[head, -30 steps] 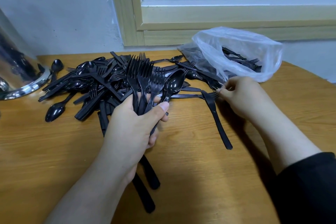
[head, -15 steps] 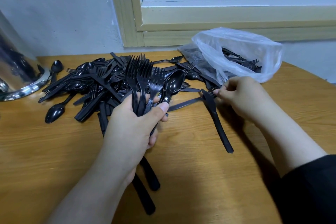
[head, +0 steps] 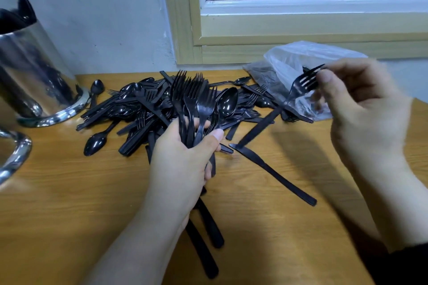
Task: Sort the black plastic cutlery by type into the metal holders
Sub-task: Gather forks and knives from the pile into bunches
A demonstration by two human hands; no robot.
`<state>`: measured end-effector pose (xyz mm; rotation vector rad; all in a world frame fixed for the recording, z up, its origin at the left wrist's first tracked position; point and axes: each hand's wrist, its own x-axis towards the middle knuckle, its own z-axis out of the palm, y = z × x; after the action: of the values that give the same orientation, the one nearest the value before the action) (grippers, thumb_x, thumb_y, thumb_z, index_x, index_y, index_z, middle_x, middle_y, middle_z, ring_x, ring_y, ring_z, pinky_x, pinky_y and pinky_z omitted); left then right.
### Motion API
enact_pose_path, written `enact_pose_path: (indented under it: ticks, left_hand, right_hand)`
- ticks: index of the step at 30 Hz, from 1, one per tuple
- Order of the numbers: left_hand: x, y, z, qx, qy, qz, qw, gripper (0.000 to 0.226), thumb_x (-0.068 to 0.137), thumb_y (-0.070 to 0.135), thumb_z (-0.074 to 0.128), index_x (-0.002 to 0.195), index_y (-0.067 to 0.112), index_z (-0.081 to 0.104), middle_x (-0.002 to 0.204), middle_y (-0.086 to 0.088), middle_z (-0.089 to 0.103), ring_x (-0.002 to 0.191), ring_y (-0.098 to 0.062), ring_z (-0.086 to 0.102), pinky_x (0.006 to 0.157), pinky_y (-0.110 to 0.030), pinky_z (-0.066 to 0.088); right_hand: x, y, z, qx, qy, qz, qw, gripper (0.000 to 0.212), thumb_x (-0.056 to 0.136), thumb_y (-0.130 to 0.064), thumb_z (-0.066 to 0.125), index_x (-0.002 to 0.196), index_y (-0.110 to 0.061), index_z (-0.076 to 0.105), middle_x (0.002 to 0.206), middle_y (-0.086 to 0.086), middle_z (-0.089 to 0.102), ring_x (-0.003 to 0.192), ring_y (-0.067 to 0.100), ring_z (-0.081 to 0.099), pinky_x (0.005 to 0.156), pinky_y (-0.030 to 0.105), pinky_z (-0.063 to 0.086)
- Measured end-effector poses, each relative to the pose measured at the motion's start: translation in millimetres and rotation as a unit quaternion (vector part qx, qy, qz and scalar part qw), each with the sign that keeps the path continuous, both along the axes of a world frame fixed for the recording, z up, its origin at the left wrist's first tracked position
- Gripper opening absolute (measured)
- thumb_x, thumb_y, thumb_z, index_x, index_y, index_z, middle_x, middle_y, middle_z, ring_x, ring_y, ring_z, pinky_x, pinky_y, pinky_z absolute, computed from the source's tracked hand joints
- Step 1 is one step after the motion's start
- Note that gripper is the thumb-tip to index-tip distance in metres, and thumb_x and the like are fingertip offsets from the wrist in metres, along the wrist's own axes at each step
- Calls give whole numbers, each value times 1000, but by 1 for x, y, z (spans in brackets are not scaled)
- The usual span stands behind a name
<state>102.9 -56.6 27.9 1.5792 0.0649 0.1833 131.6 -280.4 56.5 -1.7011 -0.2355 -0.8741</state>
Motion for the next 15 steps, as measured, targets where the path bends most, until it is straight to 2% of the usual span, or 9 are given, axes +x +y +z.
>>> enact_pose_path:
  ticks: [5, 9, 11, 13, 15]
  left_hand:
    - [-2, -2, 1, -1, 27, -37, 999, 8, 95, 19, 72, 100, 23, 66, 73, -9, 70, 49, -19, 50, 47, -31, 45]
    - [-5, -8, 0, -32, 55, -70, 996, 10, 94, 15, 72, 103, 18, 68, 71, -3, 70, 49, -20, 55, 46, -30, 49]
    - [-5, -10, 0, -6, 45, -70, 997, 8, 93, 19, 73, 100, 23, 69, 72, -2, 71, 51, -16, 56, 48, -28, 48]
    - [-5, -10, 0, 1, 28, -62, 998, 9, 93, 19, 73, 96, 27, 71, 75, 2, 74, 57, -10, 63, 54, -23, 51]
    - [-4, -8, 0, 6, 16, -48, 999, 10, 92, 19, 74, 97, 28, 73, 81, 8, 76, 70, -5, 70, 66, -23, 56]
  right_hand:
    - [-5, 23, -12, -56, 84, 88, 991, 14, 92, -19, 72, 87, -31, 68, 81, -9, 70, 73, 9, 59, 71, 23, 48]
    - [0, 39, -21, -42, 68, 130, 988, 10, 94, -18, 65, 90, -28, 64, 102, -8, 67, 97, 15, 62, 90, 35, 49]
    - [-1, 43, -22, -13, 78, 142, 987, 10, 95, -15, 62, 90, -24, 63, 110, -6, 68, 107, 12, 62, 96, 32, 47]
    - [-3, 44, -20, 6, 90, 141, 986, 11, 96, -13, 62, 88, -21, 64, 111, -6, 69, 109, 9, 62, 97, 27, 46]
    - [-3, 43, -17, 19, 101, 135, 985, 13, 97, -10, 63, 87, -19, 64, 112, -5, 69, 109, 6, 62, 95, 21, 44]
